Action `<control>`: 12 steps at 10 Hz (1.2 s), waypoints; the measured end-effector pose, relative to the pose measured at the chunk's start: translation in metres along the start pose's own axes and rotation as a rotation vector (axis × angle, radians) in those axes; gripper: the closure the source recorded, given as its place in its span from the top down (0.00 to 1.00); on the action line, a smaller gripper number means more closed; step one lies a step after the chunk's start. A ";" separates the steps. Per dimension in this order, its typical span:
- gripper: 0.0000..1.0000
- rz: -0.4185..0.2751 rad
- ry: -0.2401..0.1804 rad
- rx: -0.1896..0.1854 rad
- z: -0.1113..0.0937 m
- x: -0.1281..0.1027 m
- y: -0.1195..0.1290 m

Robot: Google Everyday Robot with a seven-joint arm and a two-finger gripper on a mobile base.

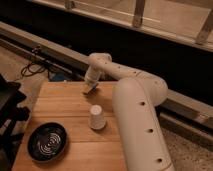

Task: Wipe the white sponge on the table

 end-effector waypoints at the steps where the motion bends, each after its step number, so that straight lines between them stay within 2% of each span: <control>1: 0.00 -0.019 -0.018 -0.024 0.009 -0.015 0.009; 3: 0.00 -0.037 -0.046 -0.078 0.025 -0.037 0.041; 6: 0.00 0.008 -0.027 -0.090 0.022 -0.041 0.063; 8: 0.00 0.062 0.008 -0.076 0.006 -0.021 0.073; 9: 0.00 0.094 0.032 -0.061 -0.006 -0.004 0.073; 11: 0.00 0.161 0.090 -0.023 -0.035 0.047 0.065; 12: 0.00 0.178 0.106 -0.012 -0.044 0.062 0.059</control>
